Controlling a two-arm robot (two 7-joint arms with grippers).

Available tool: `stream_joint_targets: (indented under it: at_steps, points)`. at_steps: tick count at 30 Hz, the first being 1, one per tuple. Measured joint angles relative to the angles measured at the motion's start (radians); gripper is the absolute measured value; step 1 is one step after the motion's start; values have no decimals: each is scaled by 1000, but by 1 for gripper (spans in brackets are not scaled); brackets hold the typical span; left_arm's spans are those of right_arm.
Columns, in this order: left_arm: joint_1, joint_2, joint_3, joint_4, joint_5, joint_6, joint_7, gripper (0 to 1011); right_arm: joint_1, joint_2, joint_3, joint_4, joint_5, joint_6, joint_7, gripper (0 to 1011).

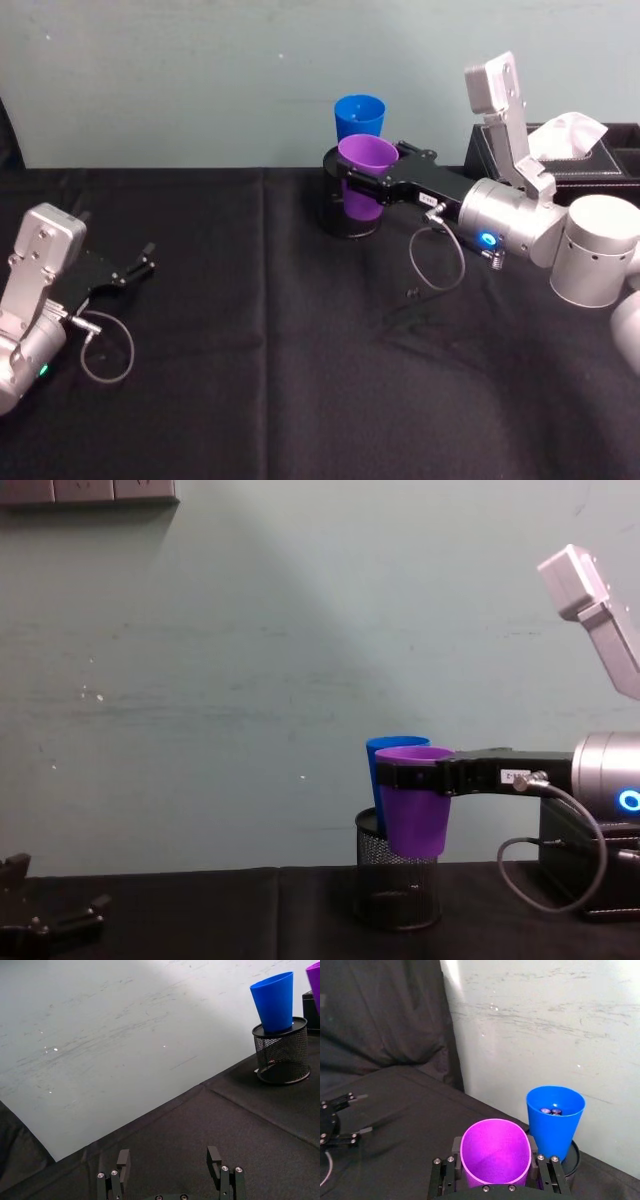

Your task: Pick up one cup with a gripper and tap it against the other cup.

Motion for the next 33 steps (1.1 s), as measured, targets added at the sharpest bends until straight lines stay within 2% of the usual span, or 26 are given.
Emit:
stream_joint_targets:
  at_steps: [15, 33]
  points:
    - [0, 0, 0, 0, 0, 0, 0, 1000, 68, -54, 3, 130, -34, -32, 13, 731]
    - [0, 0, 0, 0, 0, 0, 0, 1000, 115, -92, 18, 218, -57, -51, 29, 731]
